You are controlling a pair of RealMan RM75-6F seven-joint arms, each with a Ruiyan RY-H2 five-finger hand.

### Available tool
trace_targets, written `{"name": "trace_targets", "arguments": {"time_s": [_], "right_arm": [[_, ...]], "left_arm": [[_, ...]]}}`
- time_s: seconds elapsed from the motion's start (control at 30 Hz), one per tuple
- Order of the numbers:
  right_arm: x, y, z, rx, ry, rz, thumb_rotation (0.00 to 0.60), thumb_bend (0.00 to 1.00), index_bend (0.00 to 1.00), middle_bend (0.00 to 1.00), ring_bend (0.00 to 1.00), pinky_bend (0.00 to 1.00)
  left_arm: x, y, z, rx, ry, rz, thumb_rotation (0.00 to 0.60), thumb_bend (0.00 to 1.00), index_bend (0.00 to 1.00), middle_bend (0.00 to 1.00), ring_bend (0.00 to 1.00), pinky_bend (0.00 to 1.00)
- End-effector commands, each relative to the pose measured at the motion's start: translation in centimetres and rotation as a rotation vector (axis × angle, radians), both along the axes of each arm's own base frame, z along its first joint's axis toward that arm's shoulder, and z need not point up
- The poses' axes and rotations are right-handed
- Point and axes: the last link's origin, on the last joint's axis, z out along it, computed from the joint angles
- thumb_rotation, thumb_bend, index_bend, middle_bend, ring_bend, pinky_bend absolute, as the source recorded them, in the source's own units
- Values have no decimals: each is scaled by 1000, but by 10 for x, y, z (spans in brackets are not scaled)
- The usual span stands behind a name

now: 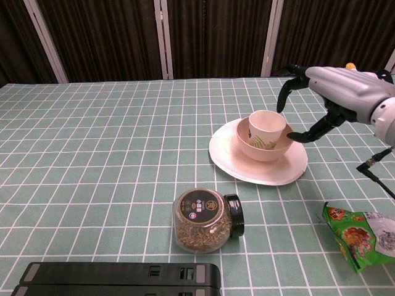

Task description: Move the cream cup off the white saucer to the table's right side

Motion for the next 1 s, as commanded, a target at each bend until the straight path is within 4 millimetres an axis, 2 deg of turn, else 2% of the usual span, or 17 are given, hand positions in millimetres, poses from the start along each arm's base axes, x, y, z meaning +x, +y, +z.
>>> {"name": "trace_targets", "arguments": {"time_s": [0.03, 0.63, 0.87, 1.0], "right_arm": [[4, -10, -12, 5, -6, -14, 600, 202, 428, 0, 0, 0], [2, -27, -38, 23, -3, -60, 600, 234, 491, 0, 0, 0], [-1, -30, -46, 30, 4, -69, 600, 311, 528, 0, 0, 0], [1, -30, -48, 31, -5, -69, 600, 432, 557, 0, 0, 0]], "left_arm": [[0, 0, 0, 0, -2, 0, 600, 0, 0, 0, 0, 0], [0, 2, 0, -7, -13, 2, 600, 0, 0, 0, 0, 0], [-1, 3, 1, -7, -17, 6, 600, 0, 0, 0, 0, 0], [-1, 2, 1, -7, -21, 2, 600, 0, 0, 0, 0, 0]]}}
